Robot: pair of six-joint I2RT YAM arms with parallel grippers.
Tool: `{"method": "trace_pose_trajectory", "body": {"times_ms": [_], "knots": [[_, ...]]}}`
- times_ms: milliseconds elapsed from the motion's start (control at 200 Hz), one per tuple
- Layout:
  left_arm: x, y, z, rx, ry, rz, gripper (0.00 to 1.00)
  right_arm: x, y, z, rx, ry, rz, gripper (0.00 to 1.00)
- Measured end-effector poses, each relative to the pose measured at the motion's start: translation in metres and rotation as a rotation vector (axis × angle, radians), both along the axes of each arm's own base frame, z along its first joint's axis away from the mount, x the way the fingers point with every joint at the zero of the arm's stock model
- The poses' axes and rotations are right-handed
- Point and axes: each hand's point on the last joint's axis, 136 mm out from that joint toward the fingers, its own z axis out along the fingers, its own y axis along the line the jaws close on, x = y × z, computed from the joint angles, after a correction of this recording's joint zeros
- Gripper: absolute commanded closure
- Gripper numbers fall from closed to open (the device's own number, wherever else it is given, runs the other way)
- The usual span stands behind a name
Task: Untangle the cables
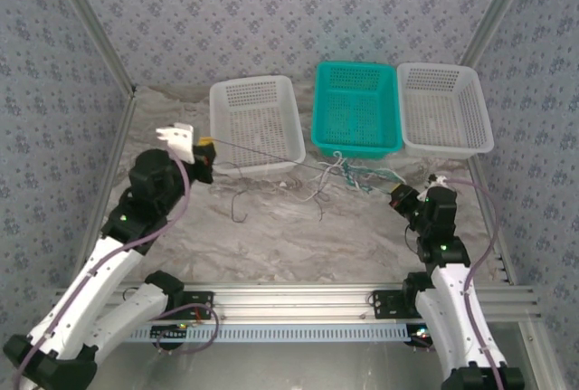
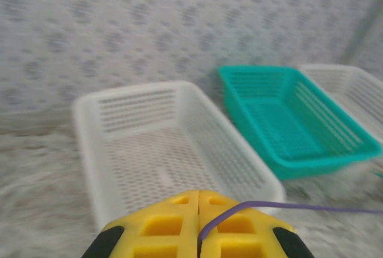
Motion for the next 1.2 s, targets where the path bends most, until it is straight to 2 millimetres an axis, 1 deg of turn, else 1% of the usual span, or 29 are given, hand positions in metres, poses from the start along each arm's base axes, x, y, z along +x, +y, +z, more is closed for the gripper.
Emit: {"method": "trace_pose_trajectory", "body": {"times_ms": [75, 190, 230, 290, 400, 510, 600, 660, 750, 834, 884, 944, 1054, 1124, 1199], "knots": [[0.003, 0.026, 0.019, -0.015, -0.021, 0.101, 1.00, -0.003, -0.012, -0.010, 0.024, 0.035, -0.058, 1.00], [0.001, 0.076, 0.045, -0.060, -0.077, 0.302, 1.00, -0.013, -0.033, -0.030, 0.008, 0.114, -0.163, 1.00], [-0.001, 0.085, 0.050, -0.073, -0.089, 0.340, 1.00, -0.016, -0.037, -0.034, 0.004, 0.136, -0.183, 1.00], [-0.003, 0.092, 0.053, -0.077, -0.088, 0.365, 1.00, -0.019, -0.037, -0.038, 0.008, 0.157, -0.191, 1.00], [-0.006, 0.096, 0.053, -0.069, -0.064, 0.374, 1.00, -0.021, -0.041, -0.038, 0.022, 0.156, -0.203, 1.00], [-0.001, 0.098, 0.047, -0.036, -0.016, 0.389, 1.00, -0.023, -0.044, -0.037, 0.032, 0.165, -0.225, 1.00], [0.000, 0.107, 0.045, 0.001, 0.017, 0.425, 1.00, -0.028, -0.049, -0.041, 0.067, 0.193, -0.273, 1.00], [-0.001, 0.121, 0.049, 0.016, 0.021, 0.481, 1.00, -0.032, -0.058, -0.044, 0.091, 0.211, -0.329, 1.00], [-0.006, 0.153, 0.066, 0.009, -0.005, 0.608, 1.00, -0.040, -0.077, -0.051, 0.120, 0.238, -0.444, 1.00], [-0.011, 0.171, 0.074, -0.017, -0.023, 0.673, 1.00, -0.045, -0.085, -0.055, 0.127, 0.252, -0.497, 1.00], [-0.012, 0.181, 0.075, -0.032, -0.029, 0.710, 1.00, -0.047, -0.091, -0.056, 0.116, 0.256, -0.524, 1.00], [-0.009, 0.180, 0.074, -0.051, -0.025, 0.699, 1.00, -0.047, -0.092, -0.056, 0.103, 0.257, -0.530, 1.00], [0.002, 0.165, 0.071, -0.087, -0.009, 0.608, 1.00, -0.045, -0.087, -0.055, 0.049, 0.260, -0.489, 1.00], [0.014, 0.149, 0.071, -0.119, -0.006, 0.514, 1.00, -0.040, -0.078, -0.051, -0.005, 0.251, -0.406, 1.00], [0.026, 0.129, 0.071, -0.160, -0.009, 0.397, 1.00, -0.028, -0.058, -0.042, -0.052, 0.224, -0.268, 1.00]]}}
